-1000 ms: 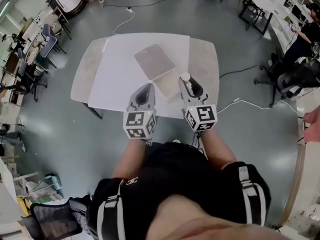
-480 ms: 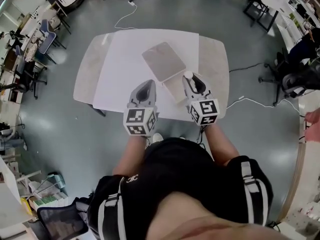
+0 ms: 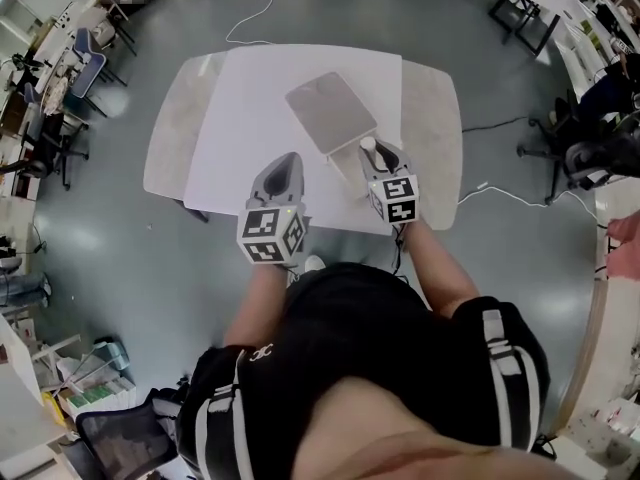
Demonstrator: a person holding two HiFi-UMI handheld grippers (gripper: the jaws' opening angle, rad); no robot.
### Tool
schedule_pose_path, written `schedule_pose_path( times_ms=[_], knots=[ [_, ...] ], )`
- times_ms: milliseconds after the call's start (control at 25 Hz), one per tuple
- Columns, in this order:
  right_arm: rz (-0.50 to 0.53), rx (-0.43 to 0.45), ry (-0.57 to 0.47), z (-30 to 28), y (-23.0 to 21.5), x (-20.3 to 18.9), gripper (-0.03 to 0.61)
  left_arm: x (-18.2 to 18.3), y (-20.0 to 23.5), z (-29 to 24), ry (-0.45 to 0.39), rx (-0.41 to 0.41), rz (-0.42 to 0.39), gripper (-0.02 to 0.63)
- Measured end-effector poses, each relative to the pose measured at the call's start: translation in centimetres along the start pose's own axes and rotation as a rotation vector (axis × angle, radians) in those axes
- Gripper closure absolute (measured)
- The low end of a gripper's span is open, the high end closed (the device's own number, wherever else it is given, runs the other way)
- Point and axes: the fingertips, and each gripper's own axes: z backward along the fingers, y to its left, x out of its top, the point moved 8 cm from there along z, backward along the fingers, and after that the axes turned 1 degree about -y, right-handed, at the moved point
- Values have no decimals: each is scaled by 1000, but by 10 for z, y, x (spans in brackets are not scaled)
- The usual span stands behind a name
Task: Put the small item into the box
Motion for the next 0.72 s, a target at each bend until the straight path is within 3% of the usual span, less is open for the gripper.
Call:
schedule_pose_path(
  times_ms=[400,720],
  knots=[
    [69,47,261,-42,-4,-56,463,0,7,17,2,77,12,601],
    [154,64,394,-68,-8,-84,463,-5,15,31,12,132,14,601]
  ],
)
